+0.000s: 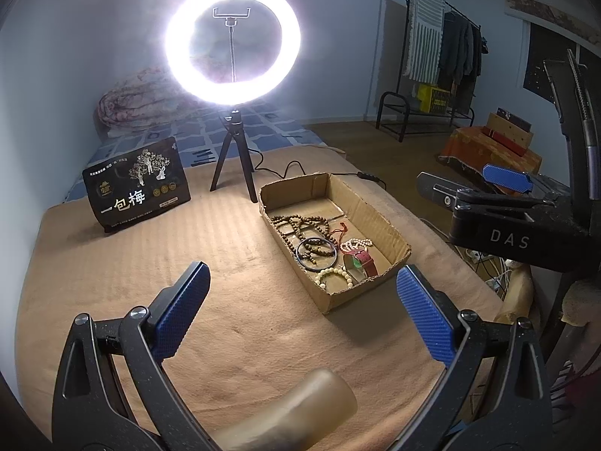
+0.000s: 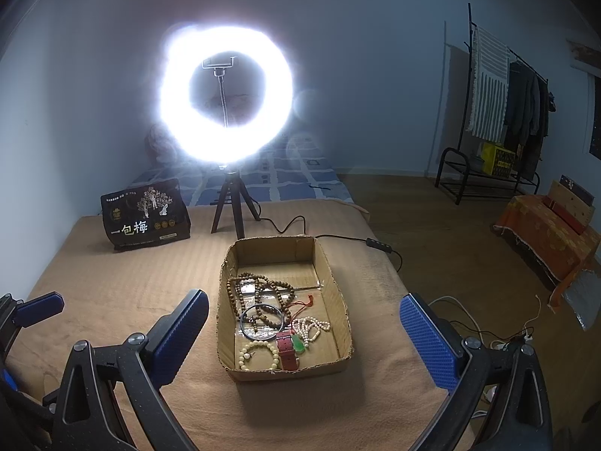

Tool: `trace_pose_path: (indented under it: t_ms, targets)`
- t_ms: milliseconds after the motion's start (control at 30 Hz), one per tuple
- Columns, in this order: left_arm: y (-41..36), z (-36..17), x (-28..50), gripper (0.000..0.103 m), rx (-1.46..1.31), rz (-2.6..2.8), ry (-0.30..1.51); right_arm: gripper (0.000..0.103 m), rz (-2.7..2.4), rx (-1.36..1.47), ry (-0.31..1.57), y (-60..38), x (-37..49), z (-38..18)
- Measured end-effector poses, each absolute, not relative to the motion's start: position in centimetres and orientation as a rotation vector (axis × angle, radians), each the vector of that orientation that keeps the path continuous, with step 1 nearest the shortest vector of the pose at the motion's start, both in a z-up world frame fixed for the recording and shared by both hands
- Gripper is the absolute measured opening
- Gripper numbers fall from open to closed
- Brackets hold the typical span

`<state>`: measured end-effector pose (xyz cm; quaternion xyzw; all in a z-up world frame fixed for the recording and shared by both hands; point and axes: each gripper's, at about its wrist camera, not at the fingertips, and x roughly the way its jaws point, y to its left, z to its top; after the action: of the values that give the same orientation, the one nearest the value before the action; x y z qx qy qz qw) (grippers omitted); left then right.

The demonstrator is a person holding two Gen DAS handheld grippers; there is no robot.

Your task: Organize jewelry

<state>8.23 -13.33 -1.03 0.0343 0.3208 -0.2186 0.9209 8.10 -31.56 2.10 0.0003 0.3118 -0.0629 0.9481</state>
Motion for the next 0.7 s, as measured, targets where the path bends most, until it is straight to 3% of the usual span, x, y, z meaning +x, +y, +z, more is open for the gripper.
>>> trace_pose_path:
  t_ms: [700]
  targets:
    - [-13.26, -1.03, 8.26, 0.101, 0.068, -0.45, 0.661, 0.103, -0.128, -0.002, 0.637, -31.5, 7.98, 2.13]
